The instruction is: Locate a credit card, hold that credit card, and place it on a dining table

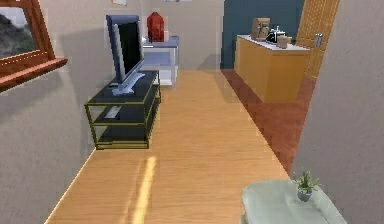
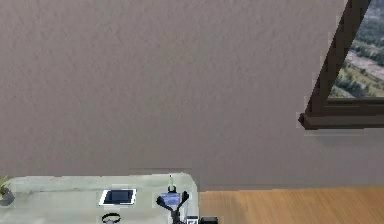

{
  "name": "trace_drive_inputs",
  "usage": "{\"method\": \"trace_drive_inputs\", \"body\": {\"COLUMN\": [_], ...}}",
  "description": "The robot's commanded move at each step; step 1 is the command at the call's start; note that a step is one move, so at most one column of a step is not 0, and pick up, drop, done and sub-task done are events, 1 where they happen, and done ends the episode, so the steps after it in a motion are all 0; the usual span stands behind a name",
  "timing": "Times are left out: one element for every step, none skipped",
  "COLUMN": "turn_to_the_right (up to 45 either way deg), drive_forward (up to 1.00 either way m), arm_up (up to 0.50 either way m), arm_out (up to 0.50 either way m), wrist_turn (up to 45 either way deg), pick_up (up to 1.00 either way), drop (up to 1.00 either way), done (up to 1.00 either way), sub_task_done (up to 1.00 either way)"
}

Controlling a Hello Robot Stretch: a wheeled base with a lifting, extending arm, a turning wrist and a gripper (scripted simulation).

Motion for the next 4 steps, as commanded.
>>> {"method": "trace_drive_inputs", "body": {"turn_to_the_right": [0.0,0.0,0.0,0.0], "drive_forward": [0.00,0.00,0.00,0.00], "arm_up": [0.42,0.00,0.00,0.00], "arm_out": [0.00,0.00,0.00,0.00], "wrist_turn": [0.0,-45.0,-45.0,-27.0], "pick_up": [0.00,0.00,0.00,0.00], "drop": [0.00,0.00,0.00,0.00], "done": [0.00,0.00,0.00,0.00], "sub_task_done": [0.00,0.00,0.00,0.00]}}
